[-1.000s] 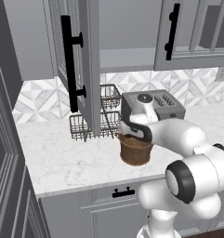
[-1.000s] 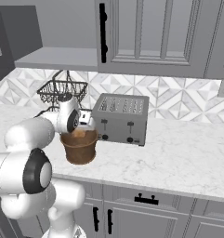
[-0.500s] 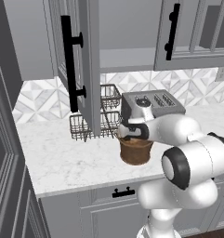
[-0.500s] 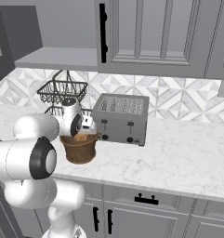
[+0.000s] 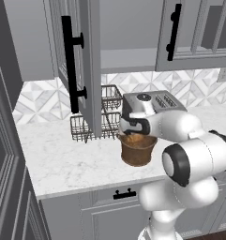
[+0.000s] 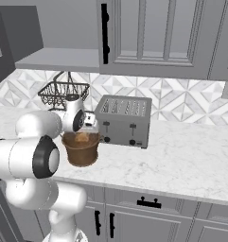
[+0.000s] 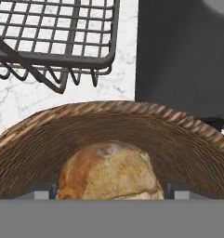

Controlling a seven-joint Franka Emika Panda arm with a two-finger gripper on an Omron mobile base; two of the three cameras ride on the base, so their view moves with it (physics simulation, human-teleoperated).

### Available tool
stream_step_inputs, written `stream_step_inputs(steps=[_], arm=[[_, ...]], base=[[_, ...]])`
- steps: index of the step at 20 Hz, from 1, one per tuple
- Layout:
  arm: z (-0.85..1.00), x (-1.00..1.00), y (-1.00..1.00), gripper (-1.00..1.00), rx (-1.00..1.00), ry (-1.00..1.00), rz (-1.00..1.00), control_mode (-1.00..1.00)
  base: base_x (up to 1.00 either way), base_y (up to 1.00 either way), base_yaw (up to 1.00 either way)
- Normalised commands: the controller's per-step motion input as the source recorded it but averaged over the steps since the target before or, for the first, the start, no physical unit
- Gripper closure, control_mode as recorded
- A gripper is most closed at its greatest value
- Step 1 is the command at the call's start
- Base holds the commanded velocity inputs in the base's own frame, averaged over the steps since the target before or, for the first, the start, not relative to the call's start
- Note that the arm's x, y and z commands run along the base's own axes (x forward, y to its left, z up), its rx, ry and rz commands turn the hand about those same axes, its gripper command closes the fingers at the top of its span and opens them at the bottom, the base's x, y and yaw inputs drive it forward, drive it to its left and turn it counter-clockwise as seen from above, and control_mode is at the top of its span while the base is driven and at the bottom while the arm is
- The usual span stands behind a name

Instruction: Open the cabinet, pick up the bread from the cabinet and place it in the basket. Then move the basket to the dining counter.

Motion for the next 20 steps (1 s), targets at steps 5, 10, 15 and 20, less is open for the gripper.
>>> stream_step_inputs(steps=[5,10,15,20], arm=[[-0.08,-0.37,0.00,-1.00,0.00,0.00,0.01,-1.00],[-0.17,-0.14,0.00,-1.00,0.00,0.00,0.00,-1.00],[-0.17,0.00,0.00,-1.00,0.00,0.00,0.00,-1.00],[-0.17,-0.04,0.00,-1.00,0.00,0.01,0.00,-1.00]], base=[[0.00,0.00,0.00],[0.00,0.00,0.00],[0.00,0.00,0.00],[0.00,0.00,0.00]])
